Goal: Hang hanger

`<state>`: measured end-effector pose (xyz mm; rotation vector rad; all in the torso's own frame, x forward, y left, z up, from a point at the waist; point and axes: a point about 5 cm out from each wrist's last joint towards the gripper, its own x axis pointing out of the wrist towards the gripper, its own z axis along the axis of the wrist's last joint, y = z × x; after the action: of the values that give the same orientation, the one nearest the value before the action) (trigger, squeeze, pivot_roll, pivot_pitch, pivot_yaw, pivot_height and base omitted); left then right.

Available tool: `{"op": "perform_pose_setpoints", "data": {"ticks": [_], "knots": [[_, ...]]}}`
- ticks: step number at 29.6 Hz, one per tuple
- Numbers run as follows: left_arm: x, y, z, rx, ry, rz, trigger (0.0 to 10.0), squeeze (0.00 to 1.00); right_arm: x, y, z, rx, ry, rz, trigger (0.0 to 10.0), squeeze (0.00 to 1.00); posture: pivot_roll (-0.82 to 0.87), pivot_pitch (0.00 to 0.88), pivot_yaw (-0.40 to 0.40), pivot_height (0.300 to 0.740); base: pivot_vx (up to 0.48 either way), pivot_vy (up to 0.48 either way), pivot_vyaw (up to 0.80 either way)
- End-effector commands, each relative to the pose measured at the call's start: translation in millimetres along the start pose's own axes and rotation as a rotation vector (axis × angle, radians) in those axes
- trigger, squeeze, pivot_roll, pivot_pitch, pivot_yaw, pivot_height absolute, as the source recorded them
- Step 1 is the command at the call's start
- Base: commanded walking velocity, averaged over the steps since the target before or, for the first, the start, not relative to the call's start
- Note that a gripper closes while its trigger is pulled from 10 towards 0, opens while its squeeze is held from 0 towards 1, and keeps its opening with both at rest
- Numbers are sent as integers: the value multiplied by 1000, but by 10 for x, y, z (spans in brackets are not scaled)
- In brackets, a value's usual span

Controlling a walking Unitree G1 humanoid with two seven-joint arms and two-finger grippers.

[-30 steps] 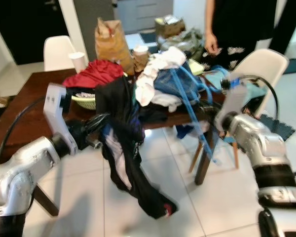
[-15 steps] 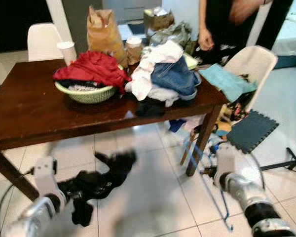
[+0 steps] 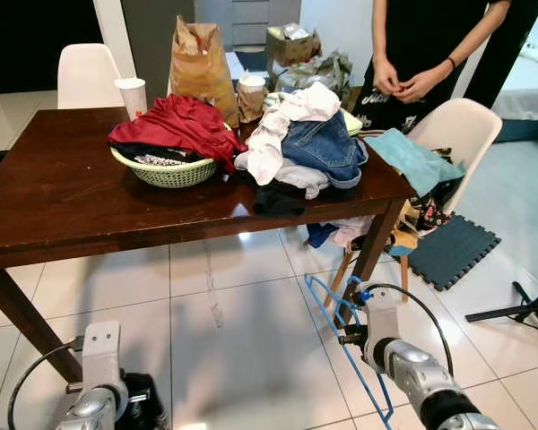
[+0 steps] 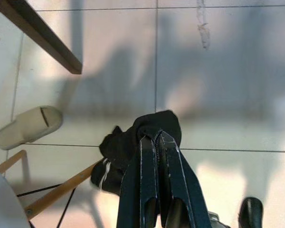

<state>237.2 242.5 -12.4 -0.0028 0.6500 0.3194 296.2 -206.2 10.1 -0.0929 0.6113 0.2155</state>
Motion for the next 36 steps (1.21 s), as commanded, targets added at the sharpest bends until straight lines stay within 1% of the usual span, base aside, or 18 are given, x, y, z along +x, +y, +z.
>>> {"op": "perform_pose_setpoints", "data": {"ticks": [1,2,3,4,6,7,9,10,11,13,18,20,26,27,30,31,33,36], "knots": [[-23,8,-127,10,15,20,10000,0,-17,5,-47,-42,-10,-12,10000,0,-2,17,-38,736,0,0,0],[-97,65,-321,5,2,26,10000,0,-61,-27,-113,-72,-41,-59,10000,0,8,21,-45,736,0,0,0],[-97,65,-321,5,2,26,10000,0,-61,-27,-113,-72,-41,-59,10000,0,8,21,-45,736,0,0,0],[-166,112,-456,14,-18,32,10000,0,-109,-69,-165,-101,-65,-101,10000,0,15,28,-46,736,0,0,0],[-166,112,-456,14,-18,32,10000,0,-109,-69,-165,-101,-65,-101,10000,0,15,28,-46,736,0,0,0],[-233,162,-566,23,-42,50,10000,0,-166,-119,-214,-121,-94,-143,10000,0,10,36,-51,736,0,0,0],[-328,234,-653,93,-87,102,10000,0,-237,-171,-264,-198,-116,-177,10000,0,9,46,-66,736,0,0,0],[-328,234,-653,93,-87,102,10000,0,-237,-171,-264,-198,-116,-177,10000,0,9,46,-66,736,0,0,0],[-352,251,-672,123,-98,122,10000,0,-251,-179,-274,-217,-121,-178,10000,0,11,45,-72,736,0,0,0],[-363,258,-681,141,-102,132,10000,0,-254,-182,-278,-227,-122,-177,10000,0,11,45,-72,736,0,0,0],[-368,307,-711,146,-97,135,10000,0,-259,-179,-271,-249,-127,-170,10000,0,4,49,-75,736,0,0,0],[-356,332,-695,166,-101,128,10000,0,-276,-186,-276,-252,-138,-177,10000,0,0,56,-68,736,0,0,0],[-332,324,-660,196,-115,127,10000,0,-294,-230,-313,-245,-133,-200,10000,0,0,63,-60,736,0,0,0],[-340,297,-642,234,-129,146,10000,0,-302,-251,-337,-242,-126,-209,10000,0,-1,66,-56,736,0,0,0],[-364,263,-613,254,-149,163,10000,0,-311,-268,-364,-240,-118,-218,10000,0,-1,70,-55,736,0,0,0],[-386,238,-588,265,-165,173,10000,0,-317,-280,-385,-238,-112,-223,10000,0,-1,71,-54,736,0,0,0],[-448,209,-514,266,-195,173,10000,0,-336,-305,-443,-181,-99,-227,10000,0,-12,78,-53,736,0,0,0],[-472,208,-474,262,-213,174,10000,0,-347,-315,-465,-159,-96,-220,10000,0,-17,79,-53,736,0,0,0]]}}
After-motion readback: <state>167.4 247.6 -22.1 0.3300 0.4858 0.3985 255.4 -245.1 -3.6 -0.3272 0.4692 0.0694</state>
